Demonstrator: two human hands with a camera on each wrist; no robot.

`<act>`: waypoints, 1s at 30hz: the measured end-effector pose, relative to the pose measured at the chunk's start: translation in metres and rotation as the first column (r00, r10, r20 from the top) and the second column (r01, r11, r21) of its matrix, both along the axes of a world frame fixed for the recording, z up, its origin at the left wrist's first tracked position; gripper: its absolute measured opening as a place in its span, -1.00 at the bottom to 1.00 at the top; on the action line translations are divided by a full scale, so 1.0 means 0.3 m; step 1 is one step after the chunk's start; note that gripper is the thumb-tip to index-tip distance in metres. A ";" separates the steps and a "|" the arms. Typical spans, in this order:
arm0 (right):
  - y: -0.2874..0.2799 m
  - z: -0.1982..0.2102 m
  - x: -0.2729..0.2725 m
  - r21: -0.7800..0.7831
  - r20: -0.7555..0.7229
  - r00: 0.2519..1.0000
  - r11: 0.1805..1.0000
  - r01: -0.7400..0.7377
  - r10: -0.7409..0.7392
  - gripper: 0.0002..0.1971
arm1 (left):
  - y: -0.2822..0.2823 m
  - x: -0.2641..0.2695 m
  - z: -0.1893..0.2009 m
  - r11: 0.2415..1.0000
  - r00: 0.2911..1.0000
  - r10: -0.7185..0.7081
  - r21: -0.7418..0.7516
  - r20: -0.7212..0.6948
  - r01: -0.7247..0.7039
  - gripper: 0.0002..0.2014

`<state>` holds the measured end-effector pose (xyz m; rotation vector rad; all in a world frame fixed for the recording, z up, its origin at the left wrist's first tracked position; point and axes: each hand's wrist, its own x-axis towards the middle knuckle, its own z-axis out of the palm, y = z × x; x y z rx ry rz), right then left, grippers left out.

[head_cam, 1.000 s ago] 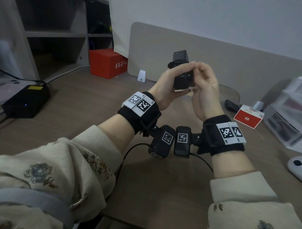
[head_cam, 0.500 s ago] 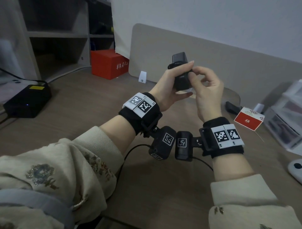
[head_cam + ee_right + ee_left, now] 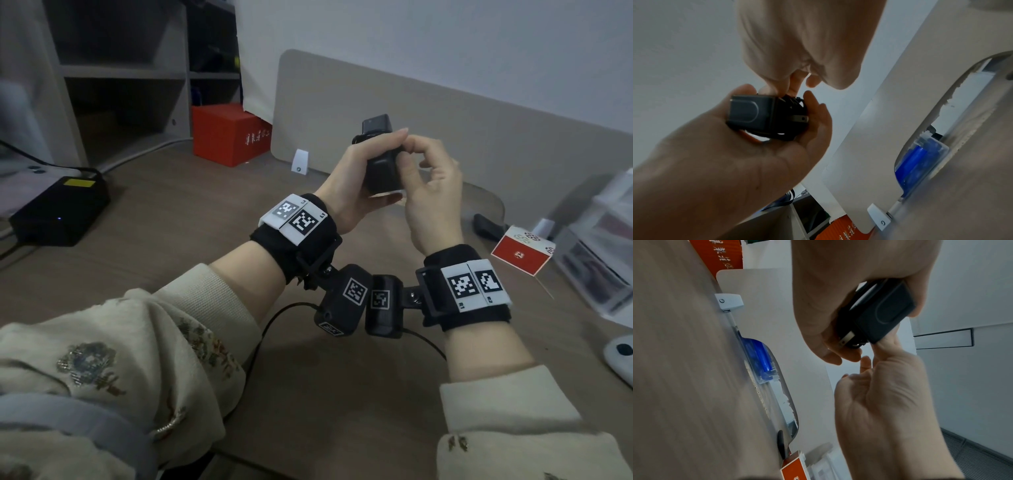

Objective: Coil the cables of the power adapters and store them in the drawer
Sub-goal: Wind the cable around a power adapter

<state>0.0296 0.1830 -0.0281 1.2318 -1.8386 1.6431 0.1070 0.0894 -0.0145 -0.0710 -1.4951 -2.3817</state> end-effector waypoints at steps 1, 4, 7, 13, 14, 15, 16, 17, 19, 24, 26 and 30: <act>-0.001 0.001 0.004 -0.033 0.023 0.999 0.999 -0.043 0.044 -0.93 | 0.001 0.004 0.004 1.000 1.000 -0.004 0.012 -0.009 0.004 -0.85; 0.000 0.009 0.007 -0.087 0.064 0.987 0.986 -0.142 0.148 -0.94 | 0.007 0.015 0.016 0.998 0.999 -0.016 0.063 -0.050 0.020 -0.90; 0.002 0.008 -0.005 -0.107 0.051 0.988 0.984 -0.140 0.146 -0.92 | 0.015 0.009 0.013 0.994 0.997 -0.028 0.104 -0.074 0.036 -0.94; 0.005 -0.002 -0.006 -0.117 0.018 0.997 0.991 -0.067 0.069 -0.90 | 0.030 0.003 0.007 0.994 0.999 0.013 0.108 -0.038 -0.009 -0.78; 0.005 -0.002 -0.004 -0.118 0.013 0.998 0.992 -0.052 0.054 -0.91 | 0.029 0.003 0.005 0.995 0.999 0.017 0.101 -0.030 -0.014 -0.76; 0.004 -0.004 -0.005 -0.115 -0.002 1.000 0.993 -0.029 0.029 -0.91 | 0.029 0.003 0.004 0.996 1.000 0.021 0.087 -0.021 -0.019 -0.76; 0.003 -0.005 -0.002 -0.108 -0.019 1.000 0.994 0.009 -0.011 -0.91 | 0.028 0.004 0.002 0.997 1.000 0.026 0.074 -0.014 -0.025 -0.76; 0.002 -0.006 -0.001 -0.101 -0.036 0.998 0.994 0.046 -0.050 -0.92 | 0.029 0.006 0.003 0.998 0.999 0.035 0.061 -0.012 -0.035 -0.77; 0.000 -0.005 0.006 -0.089 -0.064 0.993 0.992 0.093 -0.099 -0.94 | 0.028 0.011 0.001 0.998 0.999 0.049 0.037 -0.015 -0.048 -0.79; 0.015 -0.003 0.000 -0.030 -0.222 0.940 0.965 0.259 -0.259 -0.84 | 0.024 0.007 -0.003 0.996 0.997 0.078 -0.046 0.016 -0.077 -0.76; 0.026 -0.004 -0.004 0.066 -0.311 0.893 0.930 0.361 -0.325 -0.72 | 0.016 0.012 0.004 0.993 0.996 0.078 -0.089 0.043 -0.074 -0.68; 0.038 0.006 -0.008 0.160 -0.394 0.866 0.905 0.395 -0.309 -0.71 | 0.001 0.029 0.023 0.982 0.988 0.099 -0.173 0.123 -0.077 -0.64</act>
